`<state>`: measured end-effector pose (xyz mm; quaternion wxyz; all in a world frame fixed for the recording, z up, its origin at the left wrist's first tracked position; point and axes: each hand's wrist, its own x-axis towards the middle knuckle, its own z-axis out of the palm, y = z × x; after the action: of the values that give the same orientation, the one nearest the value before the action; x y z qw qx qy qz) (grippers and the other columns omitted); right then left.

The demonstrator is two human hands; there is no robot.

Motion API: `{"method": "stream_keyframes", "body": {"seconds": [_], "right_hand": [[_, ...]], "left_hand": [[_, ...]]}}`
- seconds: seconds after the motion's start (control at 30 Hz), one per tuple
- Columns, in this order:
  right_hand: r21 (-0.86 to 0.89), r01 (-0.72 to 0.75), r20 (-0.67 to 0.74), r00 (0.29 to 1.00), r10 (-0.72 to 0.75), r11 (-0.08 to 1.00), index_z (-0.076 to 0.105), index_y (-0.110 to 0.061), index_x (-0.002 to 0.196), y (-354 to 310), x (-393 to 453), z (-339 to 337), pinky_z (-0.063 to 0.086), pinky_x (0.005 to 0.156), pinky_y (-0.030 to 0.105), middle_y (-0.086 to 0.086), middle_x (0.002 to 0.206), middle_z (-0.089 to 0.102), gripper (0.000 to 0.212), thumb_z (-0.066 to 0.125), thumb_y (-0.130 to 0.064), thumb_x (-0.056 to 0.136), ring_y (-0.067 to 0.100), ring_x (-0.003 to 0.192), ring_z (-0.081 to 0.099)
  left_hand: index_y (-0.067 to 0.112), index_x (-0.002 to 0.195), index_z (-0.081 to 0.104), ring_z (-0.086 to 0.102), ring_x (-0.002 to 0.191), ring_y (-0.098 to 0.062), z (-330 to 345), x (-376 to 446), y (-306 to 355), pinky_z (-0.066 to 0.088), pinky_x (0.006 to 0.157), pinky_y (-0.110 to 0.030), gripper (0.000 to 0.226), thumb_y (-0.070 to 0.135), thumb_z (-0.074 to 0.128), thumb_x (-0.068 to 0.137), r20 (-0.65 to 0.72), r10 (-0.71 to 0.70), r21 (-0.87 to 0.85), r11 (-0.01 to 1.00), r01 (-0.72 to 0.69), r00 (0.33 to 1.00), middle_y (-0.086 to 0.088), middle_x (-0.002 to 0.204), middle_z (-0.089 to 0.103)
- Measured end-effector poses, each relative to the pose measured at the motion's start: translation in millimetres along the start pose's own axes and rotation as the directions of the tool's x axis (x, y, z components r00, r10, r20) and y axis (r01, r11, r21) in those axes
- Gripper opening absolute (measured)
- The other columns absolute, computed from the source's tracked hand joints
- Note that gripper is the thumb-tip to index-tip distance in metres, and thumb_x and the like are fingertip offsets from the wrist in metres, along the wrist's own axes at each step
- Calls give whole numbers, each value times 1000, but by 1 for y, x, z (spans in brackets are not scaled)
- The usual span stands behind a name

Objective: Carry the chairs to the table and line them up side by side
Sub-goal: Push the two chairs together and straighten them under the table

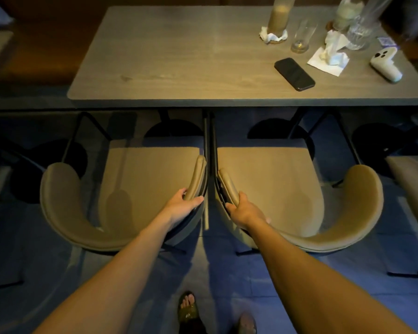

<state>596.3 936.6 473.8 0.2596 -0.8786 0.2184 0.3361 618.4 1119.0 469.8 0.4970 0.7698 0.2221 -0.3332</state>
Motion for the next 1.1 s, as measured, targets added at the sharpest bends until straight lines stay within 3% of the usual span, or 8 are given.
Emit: {"method": "stream_keyframes", "body": {"seconds": [0.1,0.17,0.3,0.4,0.6,0.87,1.1], "right_hand": [[-24,36,-23,999,-36,999,34,-25,138,1,6,3,39,104,53,12,124,63,46,35,-52,101,34,114,59],[-30,41,-38,998,-42,999,36,-25,134,3,9,6,41,103,54,12,121,63,43,35,-52,101,34,112,60],[-70,48,-71,996,-53,996,37,-26,124,4,9,9,43,99,52,8,114,64,35,33,-52,102,30,104,61],[-73,47,-81,995,-53,996,38,-27,124,4,10,12,44,97,51,7,114,64,34,34,-52,101,28,104,60],[-89,41,-83,995,-48,995,38,-26,126,2,6,10,43,96,49,7,117,61,35,33,-51,102,28,106,58],[-90,61,-87,994,-69,994,39,-26,123,4,4,11,43,97,50,6,114,62,35,33,-53,101,27,103,59],[-78,33,-84,996,-40,996,41,-24,120,4,0,14,42,99,50,9,112,65,32,34,-50,103,29,102,60]], "left_hand": [[20,156,17,37,141,-27,3,15,-3,30,114,-37,88,35,70,87,32,-26,120,993,22,999,-5,156,36],[21,156,17,40,139,-28,4,21,-3,32,115,-38,92,33,73,84,46,-11,164,986,3,999,-5,154,39],[33,153,23,51,129,-29,2,34,-14,40,110,-43,82,46,64,83,-13,8,300,954,-4,1000,-2,145,52],[36,154,19,50,130,-32,5,28,-13,40,110,-41,73,41,55,91,-57,26,369,929,-4,998,-2,144,52],[46,150,22,56,121,-30,14,24,-25,44,105,-43,66,41,53,91,-55,55,412,911,-27,997,0,135,59],[38,155,12,47,133,-30,24,17,-32,40,108,-37,71,49,50,95,-86,25,490,871,20,996,-2,149,48],[37,155,13,45,136,-30,25,19,-34,40,109,-40,74,53,50,93,-83,19,445,895,20,996,-3,151,44]]}}
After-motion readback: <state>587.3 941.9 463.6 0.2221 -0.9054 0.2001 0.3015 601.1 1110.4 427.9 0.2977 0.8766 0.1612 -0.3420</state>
